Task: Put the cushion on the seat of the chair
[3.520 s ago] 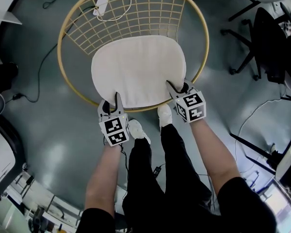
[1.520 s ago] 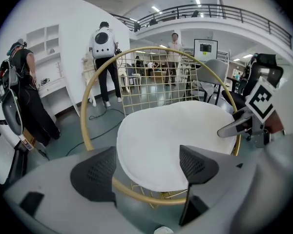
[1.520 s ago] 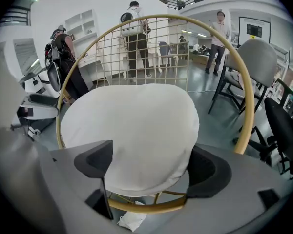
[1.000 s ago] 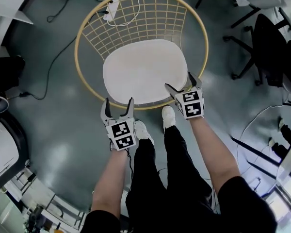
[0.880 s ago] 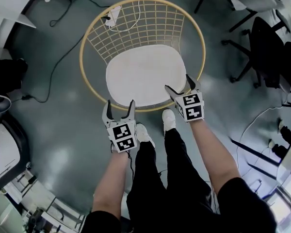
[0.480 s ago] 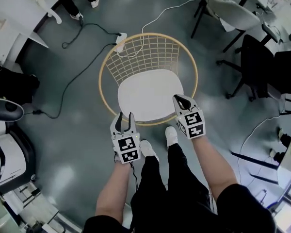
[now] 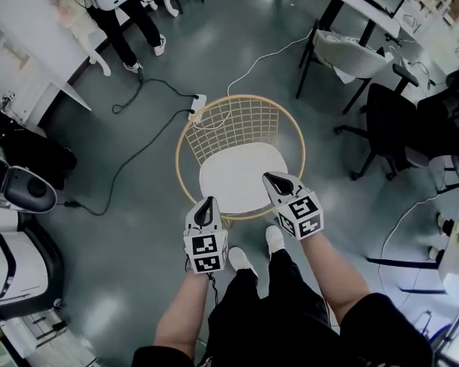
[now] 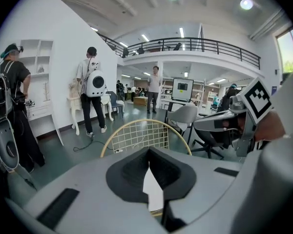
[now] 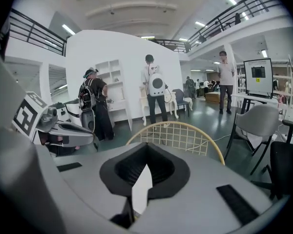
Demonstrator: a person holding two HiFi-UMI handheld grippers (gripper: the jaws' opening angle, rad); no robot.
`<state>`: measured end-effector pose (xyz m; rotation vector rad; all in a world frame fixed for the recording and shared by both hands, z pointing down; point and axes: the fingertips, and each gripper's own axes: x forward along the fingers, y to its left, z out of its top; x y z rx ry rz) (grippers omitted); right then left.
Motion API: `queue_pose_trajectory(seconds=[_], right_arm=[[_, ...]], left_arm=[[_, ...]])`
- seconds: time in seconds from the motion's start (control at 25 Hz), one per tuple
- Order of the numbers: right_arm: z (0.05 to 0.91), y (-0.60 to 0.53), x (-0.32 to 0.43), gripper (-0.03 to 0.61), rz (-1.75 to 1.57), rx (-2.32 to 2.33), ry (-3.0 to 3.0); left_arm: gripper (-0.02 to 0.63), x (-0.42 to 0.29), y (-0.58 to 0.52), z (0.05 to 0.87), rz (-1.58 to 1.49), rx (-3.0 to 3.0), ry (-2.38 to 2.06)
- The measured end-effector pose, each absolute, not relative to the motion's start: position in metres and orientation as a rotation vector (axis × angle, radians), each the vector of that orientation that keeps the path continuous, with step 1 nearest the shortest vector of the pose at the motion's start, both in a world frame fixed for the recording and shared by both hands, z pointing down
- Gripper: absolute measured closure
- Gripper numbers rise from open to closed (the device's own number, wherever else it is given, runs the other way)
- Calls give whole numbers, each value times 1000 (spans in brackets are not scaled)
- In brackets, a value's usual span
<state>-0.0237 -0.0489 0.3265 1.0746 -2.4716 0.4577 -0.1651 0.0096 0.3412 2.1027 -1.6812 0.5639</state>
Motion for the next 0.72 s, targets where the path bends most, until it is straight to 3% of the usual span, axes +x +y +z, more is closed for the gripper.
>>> queue_pose_trajectory(seconds=[0.48, 0.72], right_arm=[[218, 2, -43, 566, 354, 1106, -2563], [204, 33, -25, 566, 351, 1097, -2577]], left_arm=[[597, -173, 36, 242, 467, 2245, -1666], [597, -154, 56, 226, 458, 2293, -1648]])
